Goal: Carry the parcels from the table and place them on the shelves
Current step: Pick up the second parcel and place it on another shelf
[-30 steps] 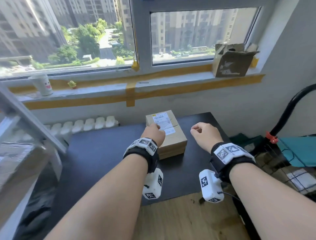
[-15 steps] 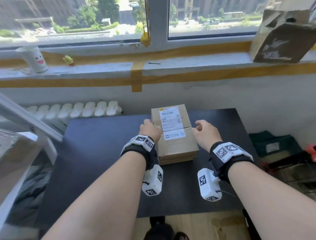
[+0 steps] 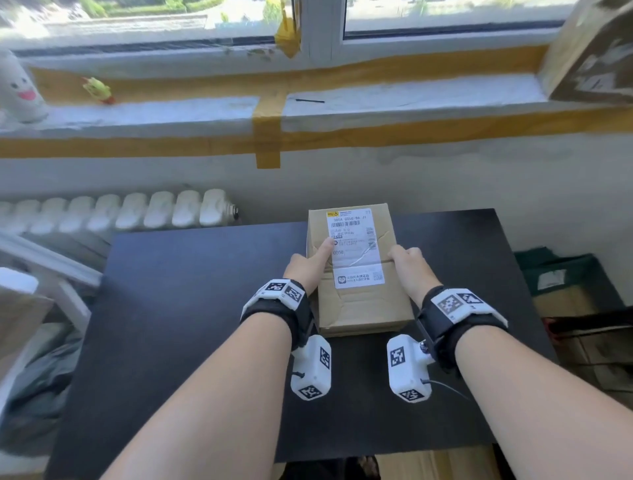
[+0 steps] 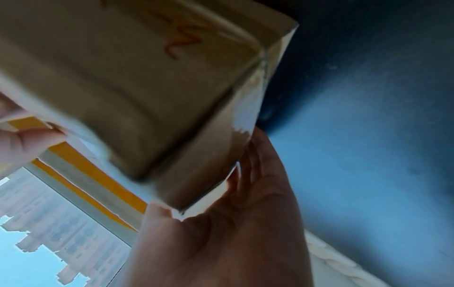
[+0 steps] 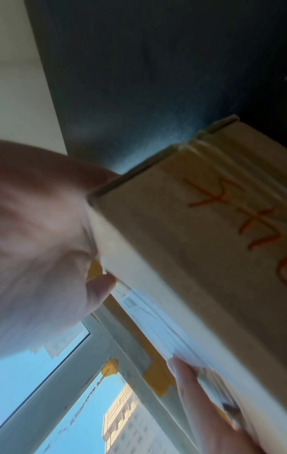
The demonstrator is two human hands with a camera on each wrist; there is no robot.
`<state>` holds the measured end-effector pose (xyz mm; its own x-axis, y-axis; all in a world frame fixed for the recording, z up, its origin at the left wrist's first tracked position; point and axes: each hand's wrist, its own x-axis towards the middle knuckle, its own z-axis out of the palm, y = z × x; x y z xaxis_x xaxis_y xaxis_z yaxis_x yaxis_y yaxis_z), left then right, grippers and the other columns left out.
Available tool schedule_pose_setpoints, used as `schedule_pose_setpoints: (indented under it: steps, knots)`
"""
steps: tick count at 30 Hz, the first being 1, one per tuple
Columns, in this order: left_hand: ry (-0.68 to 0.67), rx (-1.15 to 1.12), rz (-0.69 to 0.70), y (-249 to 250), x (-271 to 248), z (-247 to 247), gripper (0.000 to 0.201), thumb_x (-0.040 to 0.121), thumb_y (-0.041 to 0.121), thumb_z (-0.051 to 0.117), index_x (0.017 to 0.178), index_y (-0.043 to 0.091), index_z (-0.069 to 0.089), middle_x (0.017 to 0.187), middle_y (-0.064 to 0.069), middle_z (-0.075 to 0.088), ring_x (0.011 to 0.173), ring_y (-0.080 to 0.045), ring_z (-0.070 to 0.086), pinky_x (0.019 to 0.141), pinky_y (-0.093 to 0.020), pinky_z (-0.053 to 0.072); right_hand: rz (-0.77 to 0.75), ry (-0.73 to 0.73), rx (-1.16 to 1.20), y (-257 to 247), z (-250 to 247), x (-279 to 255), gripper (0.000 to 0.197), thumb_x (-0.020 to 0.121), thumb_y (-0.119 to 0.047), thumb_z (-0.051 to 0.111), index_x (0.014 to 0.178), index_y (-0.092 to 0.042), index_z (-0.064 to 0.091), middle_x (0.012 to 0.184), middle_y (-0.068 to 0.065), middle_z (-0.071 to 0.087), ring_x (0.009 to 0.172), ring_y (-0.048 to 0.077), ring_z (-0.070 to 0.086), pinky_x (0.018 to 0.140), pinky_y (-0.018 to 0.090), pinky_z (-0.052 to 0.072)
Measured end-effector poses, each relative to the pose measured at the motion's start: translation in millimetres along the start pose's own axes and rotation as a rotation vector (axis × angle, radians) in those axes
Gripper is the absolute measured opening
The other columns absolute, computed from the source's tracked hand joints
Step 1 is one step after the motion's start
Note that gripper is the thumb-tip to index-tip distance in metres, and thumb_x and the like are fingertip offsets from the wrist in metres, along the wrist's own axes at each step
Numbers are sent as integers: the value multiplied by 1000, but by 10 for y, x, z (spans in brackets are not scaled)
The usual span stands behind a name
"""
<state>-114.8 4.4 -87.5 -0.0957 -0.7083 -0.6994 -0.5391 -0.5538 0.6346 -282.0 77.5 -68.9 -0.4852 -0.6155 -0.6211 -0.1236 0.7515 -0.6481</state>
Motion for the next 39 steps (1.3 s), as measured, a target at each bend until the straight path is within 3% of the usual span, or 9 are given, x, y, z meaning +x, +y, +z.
schedule_pose_setpoints:
  steps: [6,9,13,20,24,26,30,34,39]
  knots:
    - [20,-155,-13,-74,-36,-119,128,41,86,62,139,7,40,129,-15,63,116,-34,64,99,-50,49,52,-50,170,67,82,-27,79,64,-62,39,123,-12,55,116,8,64,104,26,60,91,41,44]
    - [-7,-219,17,-59,-140,-176,118,41,84,64,130,8,49,113,-8,71,100,-27,70,94,-45,53,75,-66,292,68,101,-66,84,57,-72,47,121,-18,60,115,4,68,103,24,64,95,43,46]
    - [-7,-293,88,-76,-191,-220,110,42,84,66,117,3,65,104,-14,76,90,-28,75,89,-43,57,40,-104,387,19,91,-164,78,57,-70,59,113,-17,66,104,7,76,97,28,70,94,45,52]
    - [9,-322,136,-80,-200,-285,127,28,90,69,116,-1,63,111,-20,73,92,-32,74,90,-47,56,-41,-98,374,-1,69,-272,76,61,-66,62,114,-11,67,102,11,76,92,28,71,91,44,54]
    - [-6,-286,159,-41,-229,-325,95,38,81,69,98,9,56,96,-15,71,78,-25,67,80,-41,57,-57,-98,385,30,78,-271,61,74,-58,58,110,-10,69,94,11,75,82,24,66,82,38,51]
    - [-14,-273,162,-41,-202,-342,97,36,84,68,95,10,55,95,-13,70,77,-26,67,75,-38,56,-57,-92,403,29,94,-264,56,73,-58,58,104,-13,70,88,7,74,80,24,65,77,36,50]
    - [-33,-276,156,-71,-72,-365,129,20,92,67,108,-1,68,105,-19,75,89,-34,75,85,-45,58,-65,-77,431,-23,145,-267,38,83,-51,55,97,-16,66,83,5,71,73,20,62,66,30,48]
    - [-58,-270,192,-17,-51,-415,112,20,91,67,95,8,65,109,-21,73,87,-33,74,87,-47,56,-81,-52,430,-80,172,-267,41,82,-52,55,98,-15,66,85,6,71,75,21,63,68,30,49]
    - [-47,-279,196,-17,-67,-499,132,19,92,66,116,2,66,106,-17,75,96,-33,74,86,-45,57,-101,-45,437,-130,217,-306,43,81,-54,56,98,-16,67,85,7,71,75,21,63,68,30,48]
